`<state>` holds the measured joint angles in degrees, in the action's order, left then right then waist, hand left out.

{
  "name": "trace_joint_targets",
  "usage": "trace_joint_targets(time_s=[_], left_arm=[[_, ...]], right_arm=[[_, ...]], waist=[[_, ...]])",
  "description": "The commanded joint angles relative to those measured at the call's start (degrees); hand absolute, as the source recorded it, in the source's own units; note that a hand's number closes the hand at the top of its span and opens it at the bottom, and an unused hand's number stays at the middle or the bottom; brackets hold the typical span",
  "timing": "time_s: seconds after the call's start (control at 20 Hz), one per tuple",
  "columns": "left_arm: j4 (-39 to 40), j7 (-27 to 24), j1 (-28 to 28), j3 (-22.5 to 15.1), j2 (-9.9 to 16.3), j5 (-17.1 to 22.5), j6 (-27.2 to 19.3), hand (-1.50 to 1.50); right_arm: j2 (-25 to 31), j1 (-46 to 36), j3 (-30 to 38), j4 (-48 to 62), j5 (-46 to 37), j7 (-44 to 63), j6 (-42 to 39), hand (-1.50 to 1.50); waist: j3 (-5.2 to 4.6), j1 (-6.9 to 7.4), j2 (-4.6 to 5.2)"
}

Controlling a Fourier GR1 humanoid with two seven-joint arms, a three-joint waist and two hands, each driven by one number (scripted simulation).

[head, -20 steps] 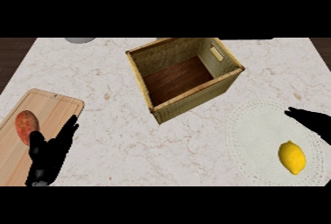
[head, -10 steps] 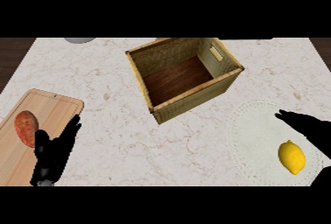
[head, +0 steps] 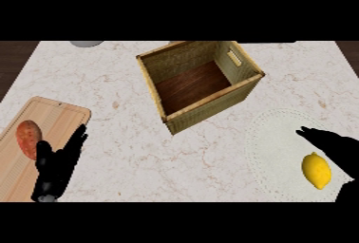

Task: Pick the lemon from the placemat and place it in the basket

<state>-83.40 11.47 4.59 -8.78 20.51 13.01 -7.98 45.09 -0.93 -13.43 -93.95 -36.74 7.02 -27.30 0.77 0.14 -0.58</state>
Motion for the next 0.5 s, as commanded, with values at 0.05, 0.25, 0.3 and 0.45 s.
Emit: trace_joint_targets(time_s=[0.05, 0.25, 0.3, 0.45], left_arm=[[7.73, 0.43, -0.39, 0.93, -0.97, 0.82, 2.3, 0.0], [6.52, 0.6, 0.71, 1.07, -1.12, 0.27, 2.38, 0.0], [0.67, 1.74, 6.04, -2.02, -2.94, -1.57, -0.52, 0.0], [1.15, 2.69, 4.94, -1.45, -3.16, -1.94, -0.74, 0.0]], right_arm=[[-2.41, -2.69, -0.44, 0.45, -0.5, 0.95, -2.43, -1.5], [-3.72, -2.14, -0.84, 3.9, -3.37, -1.26, 0.63, -1.5], [-3.22, -0.34, 0.16, 0.61, -2.3, -0.06, -0.01, -1.5], [-2.87, 0.44, 0.68, 3.66, -3.36, -3.66, 1.66, -1.5]], waist=[[-0.82, -0.12, 0.71], [-0.78, -0.01, 0.71], [-0.76, 0.05, 0.48], [-0.75, -0.03, 0.57]])
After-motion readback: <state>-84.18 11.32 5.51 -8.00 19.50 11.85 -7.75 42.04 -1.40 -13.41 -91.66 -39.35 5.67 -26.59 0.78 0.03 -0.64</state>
